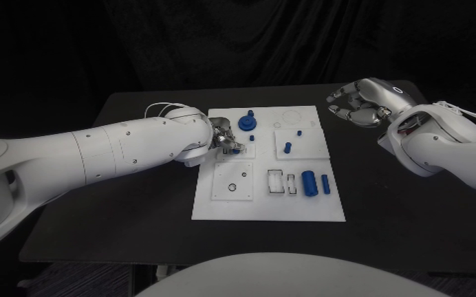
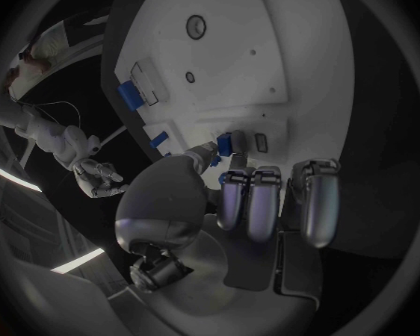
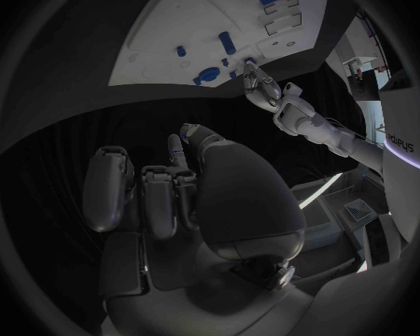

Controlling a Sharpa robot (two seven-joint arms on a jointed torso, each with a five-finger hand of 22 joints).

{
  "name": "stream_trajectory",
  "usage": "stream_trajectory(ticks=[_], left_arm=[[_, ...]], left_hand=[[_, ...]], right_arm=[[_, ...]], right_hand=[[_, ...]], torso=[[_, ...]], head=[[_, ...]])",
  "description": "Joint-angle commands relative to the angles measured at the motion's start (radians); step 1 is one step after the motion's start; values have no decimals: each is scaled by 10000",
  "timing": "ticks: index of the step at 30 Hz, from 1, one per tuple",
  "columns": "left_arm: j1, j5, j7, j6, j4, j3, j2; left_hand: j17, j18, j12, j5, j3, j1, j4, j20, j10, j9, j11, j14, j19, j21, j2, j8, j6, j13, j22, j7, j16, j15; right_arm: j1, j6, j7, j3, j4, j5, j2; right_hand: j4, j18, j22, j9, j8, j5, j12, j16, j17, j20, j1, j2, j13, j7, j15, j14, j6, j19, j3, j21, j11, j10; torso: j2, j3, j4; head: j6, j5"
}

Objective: Assemble the parts on the task board

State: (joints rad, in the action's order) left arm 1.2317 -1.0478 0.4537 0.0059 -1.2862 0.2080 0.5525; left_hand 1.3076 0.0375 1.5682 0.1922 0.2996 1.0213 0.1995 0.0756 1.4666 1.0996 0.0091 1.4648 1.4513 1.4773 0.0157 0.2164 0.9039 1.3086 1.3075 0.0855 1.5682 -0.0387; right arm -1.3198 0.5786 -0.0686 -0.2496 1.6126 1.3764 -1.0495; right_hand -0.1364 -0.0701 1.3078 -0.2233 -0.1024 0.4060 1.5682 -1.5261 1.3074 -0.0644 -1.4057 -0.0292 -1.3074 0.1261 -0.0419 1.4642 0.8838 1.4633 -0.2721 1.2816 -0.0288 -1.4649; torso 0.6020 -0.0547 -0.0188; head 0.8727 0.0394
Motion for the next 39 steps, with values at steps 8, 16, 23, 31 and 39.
stream_trajectory(ticks=[8, 16, 23, 31, 39], left_arm=[[-99, 45, 63, 226, 32, 43, -41], [-112, 45, -52, 47, 37, 43, -35], [-122, 45, -104, -22, 55, 43, -27], [-128, 45, -376, -445, 17, 43, 27], [-129, 45, -563, -820, -20, 43, 89]], left_hand=[[2632, 21, 26, -314, -724, -386, 593, 102, 1042, 602, 117, 1060, 32, -9, 245, 83, -212, 2622, 1526, 32, 26, 123], [2632, 5, 26, -879, -1368, -916, 910, 102, 1042, 1005, 103, 1060, 97, 17, 498, 154, -158, 2622, 1602, 12, 26, 113], [2632, 0, 26, -1035, -1732, -1315, 910, 82, 1042, 1345, 74, 1060, 124, 21, 759, 282, -60, 2622, 1638, -31, 26, 93], [2632, -14, 26, -860, -1830, -1144, 853, 31, 1042, 1746, 0, 1060, 176, 50, 891, 563, 81, 2622, 1693, -124, 26, 33], [2632, -27, 26, -706, -1864, -887, 811, -16, 1042, 2015, -56, 1060, 222, 77, 914, 739, 107, 2622, 1739, -183, 26, -16]], right_arm=[[30, -116, -197, 7, 18, 21, -23], [43, -156, -213, 7, 14, 21, -25], [51, -191, -230, 7, 8, 20, -27], [61, -211, -244, 7, 5, 20, -36], [71, -228, -226, 7, 4, -114, -54]], right_hand=[[14, 70, 1801, 20, 70, 62, 26, 0, 1920, -56, -19, -31, -2634, 32, 43, 906, -28, 17, -70, -65, -29, -1059], [11, 67, 1798, 25, 81, 63, 26, 3, 1916, -54, -6, -33, -2634, 31, 39, 905, -41, 13, -75, -76, -22, -1059], [10, 67, 1798, 26, 83, 63, 26, 5, 1913, -53, -2, -33, -2634, 31, 38, 904, -43, 13, -77, -75, -21, -1059], [6, 68, 1800, 28, 88, 62, 26, 9, 1906, -52, 7, -32, -2634, 29, 35, 903, -48, 14, -81, -70, -19, -1059], [0, 65, 1796, 32, 96, 63, 26, 9, 1906, -50, 20, -28, -2634, 28, 32, 903, -56, 9, -87, -82, -17, -1059]], torso=[[9, -3, -1], [7, -1, -6], [10, 6, 0], [4, 4, 9], [5, 5, 14]], head=[[-1, 23], [-1, 48], [-1, 52], [-1, 65], [-1, 74]])
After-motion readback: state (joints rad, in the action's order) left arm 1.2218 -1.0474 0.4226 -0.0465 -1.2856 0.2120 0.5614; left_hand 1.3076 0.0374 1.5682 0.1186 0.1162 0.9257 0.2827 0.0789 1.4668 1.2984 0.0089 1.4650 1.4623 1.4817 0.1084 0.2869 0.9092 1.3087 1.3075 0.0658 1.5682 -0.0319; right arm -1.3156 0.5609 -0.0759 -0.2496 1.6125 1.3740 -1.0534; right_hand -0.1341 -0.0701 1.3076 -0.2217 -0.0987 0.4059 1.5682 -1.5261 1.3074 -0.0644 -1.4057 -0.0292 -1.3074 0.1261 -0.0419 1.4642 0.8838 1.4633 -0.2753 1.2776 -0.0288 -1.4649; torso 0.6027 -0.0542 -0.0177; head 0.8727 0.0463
